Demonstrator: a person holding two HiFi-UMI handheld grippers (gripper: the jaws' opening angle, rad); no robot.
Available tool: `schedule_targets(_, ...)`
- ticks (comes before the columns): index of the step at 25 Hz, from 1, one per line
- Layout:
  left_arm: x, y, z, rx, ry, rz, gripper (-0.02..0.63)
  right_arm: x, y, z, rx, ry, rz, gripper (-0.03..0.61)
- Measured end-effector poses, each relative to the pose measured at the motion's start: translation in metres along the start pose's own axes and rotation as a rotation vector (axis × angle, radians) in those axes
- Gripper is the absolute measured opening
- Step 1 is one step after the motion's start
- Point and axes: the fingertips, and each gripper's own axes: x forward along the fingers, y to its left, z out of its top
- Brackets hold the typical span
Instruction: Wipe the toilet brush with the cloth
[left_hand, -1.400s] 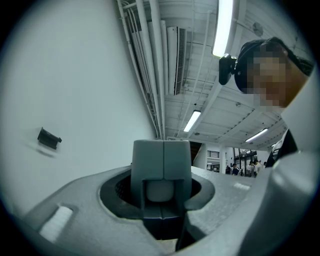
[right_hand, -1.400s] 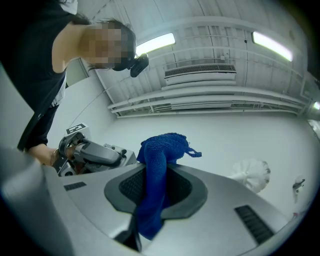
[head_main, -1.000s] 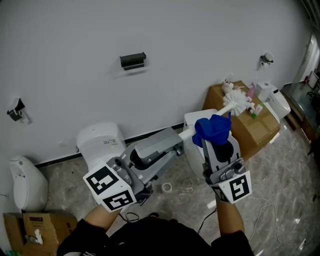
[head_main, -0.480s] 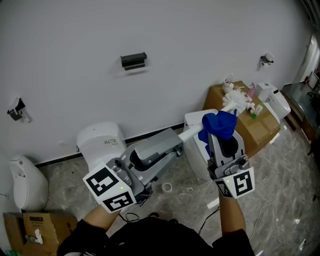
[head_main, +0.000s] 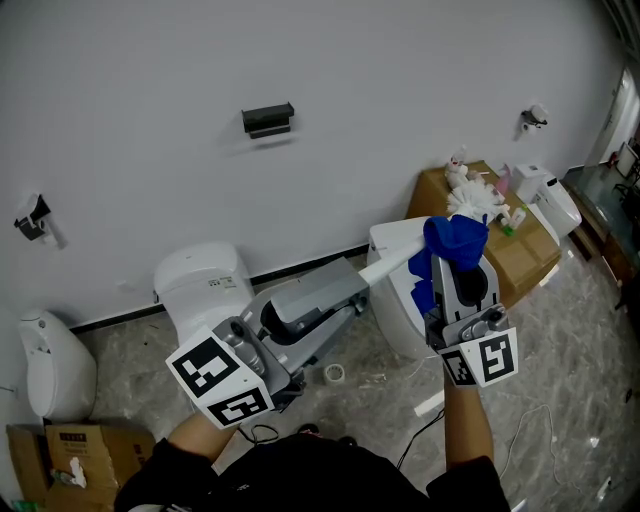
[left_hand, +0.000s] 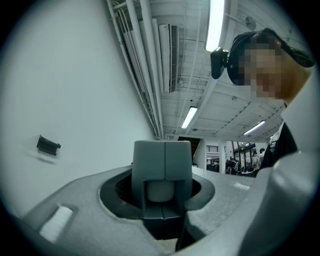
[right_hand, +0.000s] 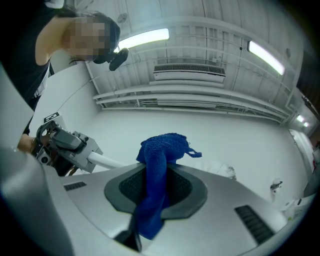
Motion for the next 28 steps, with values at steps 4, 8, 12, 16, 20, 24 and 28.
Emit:
schedule_targets(4, 0.000, 0.000, 0.000, -0.001, 0.009, -0.002, 0.164, -0.001, -0.012, -0.003, 0.003, 0.013, -0.030, 0.081)
schedule_targets(8, 0.001, -0.003, -0.001, 0.001, 0.012, -0.004, 0.164, -0.004, -0.023, -0.005, 0.022, 0.023, -0.055, 0.081)
schedule_targets(12, 0.001, -0.004, -0.001, 0.008, 0.018, -0.003, 0.164, -0.004, -0.031, -0.007, 0.026, 0.035, -0.071, 0.081)
schedule_targets(16, 0.000, -0.005, -0.002, 0.015, 0.023, 0.000, 0.164, -0.005, -0.037, -0.010, 0.028, 0.046, -0.081, 0.081)
schedule_targets(20, -0.001, -0.008, -0.005, 0.020, 0.024, 0.000, 0.164, -0.010, -0.040, -0.012, 0.023, 0.052, -0.089, 0.081)
schedule_targets(24, 0.000, -0.011, -0.004, 0.032, 0.024, 0.001, 0.164, -0.011, -0.042, -0.011, 0.023, 0.052, -0.091, 0.081)
schedule_targets(28, -0.001, -0.008, -0.002, 0.050, 0.025, 0.007, 0.164, -0.010, -0.040, -0.012, 0.031, 0.065, -0.085, 0.081)
